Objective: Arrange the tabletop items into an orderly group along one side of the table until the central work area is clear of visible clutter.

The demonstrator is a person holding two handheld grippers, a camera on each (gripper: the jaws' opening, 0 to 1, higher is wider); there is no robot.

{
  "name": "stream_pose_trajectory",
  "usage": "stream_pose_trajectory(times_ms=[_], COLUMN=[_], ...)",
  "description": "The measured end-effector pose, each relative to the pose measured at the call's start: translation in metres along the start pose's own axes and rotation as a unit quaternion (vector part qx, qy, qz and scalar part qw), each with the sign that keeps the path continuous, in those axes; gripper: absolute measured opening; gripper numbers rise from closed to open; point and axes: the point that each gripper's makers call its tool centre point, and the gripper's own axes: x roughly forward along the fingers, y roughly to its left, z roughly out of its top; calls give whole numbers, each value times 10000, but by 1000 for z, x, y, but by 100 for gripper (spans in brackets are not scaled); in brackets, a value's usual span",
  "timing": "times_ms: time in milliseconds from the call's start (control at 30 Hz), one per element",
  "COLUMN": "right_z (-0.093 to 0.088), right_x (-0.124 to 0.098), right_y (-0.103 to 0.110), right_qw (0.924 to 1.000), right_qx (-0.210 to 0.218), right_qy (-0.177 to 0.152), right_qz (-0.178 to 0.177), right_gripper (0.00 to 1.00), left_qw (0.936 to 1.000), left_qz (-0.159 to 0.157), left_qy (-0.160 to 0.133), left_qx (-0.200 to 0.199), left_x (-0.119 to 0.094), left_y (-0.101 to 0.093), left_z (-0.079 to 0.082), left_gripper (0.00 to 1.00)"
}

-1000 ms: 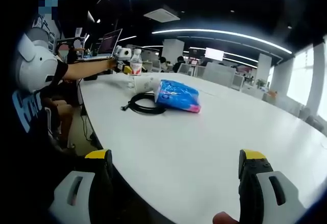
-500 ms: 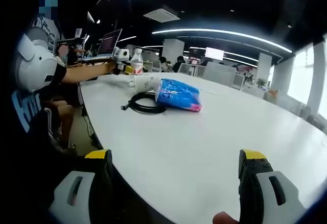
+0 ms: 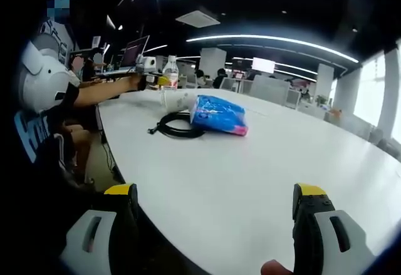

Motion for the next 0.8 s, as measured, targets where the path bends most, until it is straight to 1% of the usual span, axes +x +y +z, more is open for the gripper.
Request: stream_pose_trajectory(times_ms=[33, 133, 167, 200, 233, 267, 300, 333, 367, 400, 433, 467, 500, 567, 600, 633, 700, 733, 800], right_z=[0, 1, 0, 0, -2, -2, -3, -3, -2, -2, -1, -1, 0, 0, 1, 2, 3, 4, 5], right_x=[0, 2, 2, 2, 2, 1, 1, 1, 1, 0, 0, 0, 0, 0, -1, -1, -1, -1, -2], right_y=[0, 0, 0, 0, -1, -1, -2, -2, -3, -4, -4, -4, -4, -5, -7, -7, -7, -6, -6], right_qw=[10000, 10000, 10000, 10000, 10000, 10000, 10000, 10000, 9999, 9999, 9999, 9999, 9999, 9999, 9998, 9998, 9998, 9997, 9996], right_qx=[-1, 7, 22, 31, 37, 40, 41, 47, 50, 60, 63, 58, 45, 41, 54, 54, 29, 28, 20], right_qy=[-11, -53, -59, -62, -57, -50, -54, -61, -86, -106, -128, -133, -142, -158, -184, -198, -217, -232, -266], right_qz=[9, 24, 26, 29, 35, 34, 28, 23, 18, 14, 15, 15, 12, 2, -11, -16, -26, -17, -13], right_gripper=[100, 100, 100, 100, 100, 100, 100, 100, 100, 100, 100, 100, 100, 100, 100, 100, 100, 100, 100], left_qw=[9999, 9984, 9969, 9958, 9936, 9925, 9906, 9896, 9878, 9862, 9855, 9840, 9820, 9766, 9729, 9713, 9683, 9649, 9573], left_qz=[137, 534, 721, 846, 1056, 1146, 1264, 1340, 1420, 1470, 1536, 1667, 1808, 2081, 2229, 2266, 2380, 2528, 2821], left_qy=[-5, -134, -196, -251, -269, -319, -337, -376, -447, -450, -448, -396, -289, -268, -288, -294, -293, -201, -105], left_qx=[40, -148, -238, -243, -296, -294, -409, -360, -458, -616, -558, -492, -456, -473, -545, -666, -699, -679, -629], left_x=[0, -2, -4, -6, -9, -11, -12, -14, -17, -18, -21, -23, -26, -30, -33, -34, -38, -41, -47], left_y=[1, 2, 5, 5, 6, 7, 6, 6, 5, 6, 5, 6, 9, 13, 17, 18, 22, 26, 33], left_z=[3, 11, 14, 17, 19, 22, 23, 25, 27, 27, 28, 27, 26, 25, 25, 24, 22, 19, 15], left_gripper=[41, 41, 41, 41, 41, 41, 41, 41, 41, 41, 41, 41, 41, 41, 41, 41, 41, 41, 41])
